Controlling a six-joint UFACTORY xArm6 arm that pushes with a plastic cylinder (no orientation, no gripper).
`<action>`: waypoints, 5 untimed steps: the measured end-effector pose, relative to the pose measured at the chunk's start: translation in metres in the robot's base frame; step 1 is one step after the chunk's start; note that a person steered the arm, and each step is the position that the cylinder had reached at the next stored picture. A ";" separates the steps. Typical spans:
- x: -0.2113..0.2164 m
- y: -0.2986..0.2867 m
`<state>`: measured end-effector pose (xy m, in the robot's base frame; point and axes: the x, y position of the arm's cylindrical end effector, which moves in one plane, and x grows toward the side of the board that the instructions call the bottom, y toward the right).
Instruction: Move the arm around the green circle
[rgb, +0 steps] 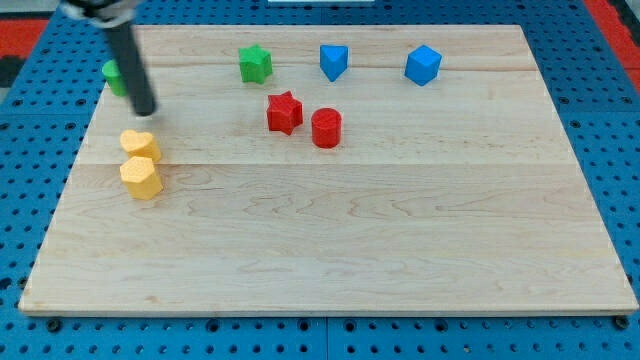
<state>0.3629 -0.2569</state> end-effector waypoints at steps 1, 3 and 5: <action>-0.012 -0.047; -0.072 -0.011; -0.073 -0.047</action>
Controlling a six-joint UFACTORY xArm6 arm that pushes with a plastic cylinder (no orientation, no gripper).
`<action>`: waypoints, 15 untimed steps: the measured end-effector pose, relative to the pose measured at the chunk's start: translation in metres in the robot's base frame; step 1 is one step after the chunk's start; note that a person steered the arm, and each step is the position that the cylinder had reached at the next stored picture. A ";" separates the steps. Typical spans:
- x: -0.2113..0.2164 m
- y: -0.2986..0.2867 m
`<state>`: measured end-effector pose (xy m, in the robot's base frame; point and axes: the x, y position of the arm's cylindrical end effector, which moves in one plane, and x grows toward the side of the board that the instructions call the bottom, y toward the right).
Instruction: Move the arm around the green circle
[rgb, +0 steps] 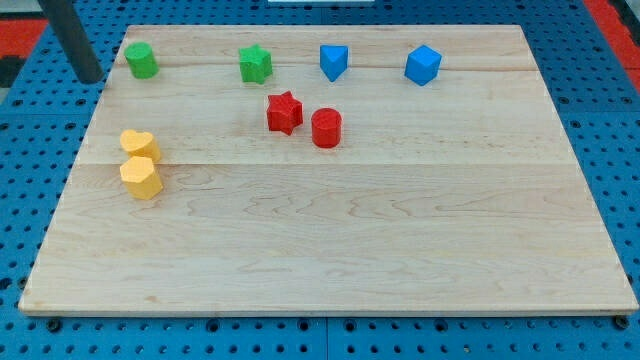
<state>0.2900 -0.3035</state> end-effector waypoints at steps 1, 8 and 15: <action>-0.049 0.006; -0.031 0.079; 0.038 0.136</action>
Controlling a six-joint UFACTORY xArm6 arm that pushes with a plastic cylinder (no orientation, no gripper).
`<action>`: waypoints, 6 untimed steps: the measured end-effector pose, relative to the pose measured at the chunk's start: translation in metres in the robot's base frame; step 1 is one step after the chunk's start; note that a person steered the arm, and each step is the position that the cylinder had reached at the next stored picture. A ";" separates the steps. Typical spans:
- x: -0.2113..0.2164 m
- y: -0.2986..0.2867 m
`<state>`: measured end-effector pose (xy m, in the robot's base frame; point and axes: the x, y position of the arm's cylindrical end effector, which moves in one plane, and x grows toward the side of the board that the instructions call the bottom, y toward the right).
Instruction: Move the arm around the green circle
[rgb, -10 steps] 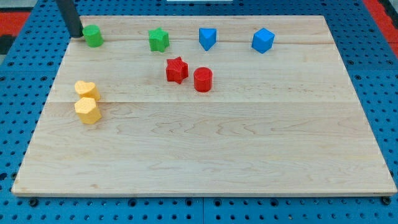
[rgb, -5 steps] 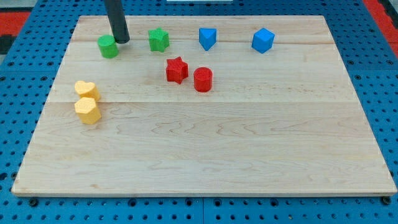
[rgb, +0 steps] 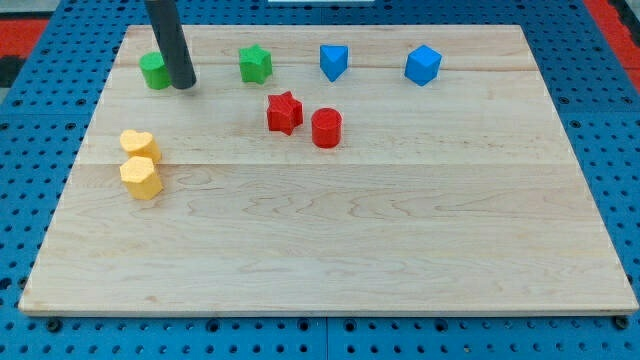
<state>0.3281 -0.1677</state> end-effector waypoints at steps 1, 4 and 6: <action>0.049 0.028; 0.001 -0.044; -0.013 -0.078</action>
